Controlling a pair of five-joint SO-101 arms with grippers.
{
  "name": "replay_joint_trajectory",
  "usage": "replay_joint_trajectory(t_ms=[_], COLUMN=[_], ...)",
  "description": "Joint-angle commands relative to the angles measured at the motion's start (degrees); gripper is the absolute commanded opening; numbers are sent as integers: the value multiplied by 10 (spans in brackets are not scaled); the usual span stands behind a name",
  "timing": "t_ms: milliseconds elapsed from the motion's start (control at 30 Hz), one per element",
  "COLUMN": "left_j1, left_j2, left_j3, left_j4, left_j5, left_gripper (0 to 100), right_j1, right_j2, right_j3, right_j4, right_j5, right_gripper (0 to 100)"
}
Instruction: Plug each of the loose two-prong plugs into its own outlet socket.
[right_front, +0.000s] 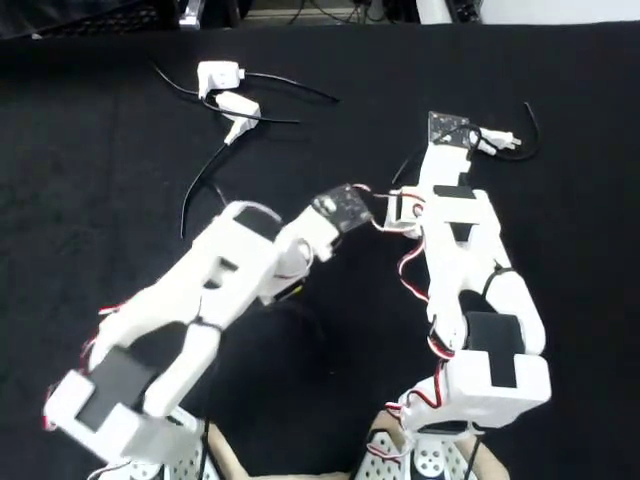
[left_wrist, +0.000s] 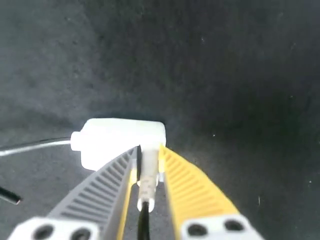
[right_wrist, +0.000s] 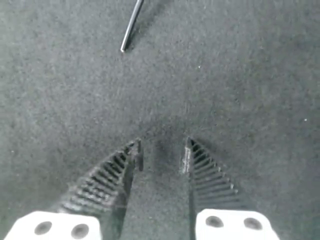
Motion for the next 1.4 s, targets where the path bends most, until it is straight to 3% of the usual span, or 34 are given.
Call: replay_joint_trajectory(t_ms=[0, 433, 600, 800, 967, 1367], left_j1=[-16, -21, -22, -42, -47, -103], left_j2=[103, 159, 158, 156, 111, -36], left_j3=[-60, -120, -119, -124, -131, -126], left_j4=[28, 62, 62, 63, 62, 108], left_j5=[0, 23, 26, 38, 71, 73], left_gripper=[29, 30, 155, 159, 160, 161], right_j1=[-3, -3, -3, -3, -3, -3], right_j2=[-1, -1, -1, -1, -1, -1], right_j3=[-10, -10, -10, -10, -10, -10], right_j4=[-3, -3, -3, -3, -3, -3], right_j5=[-7, -7, -7, -8, -8, -8], right_gripper=[145, 145, 145, 145, 145, 145])
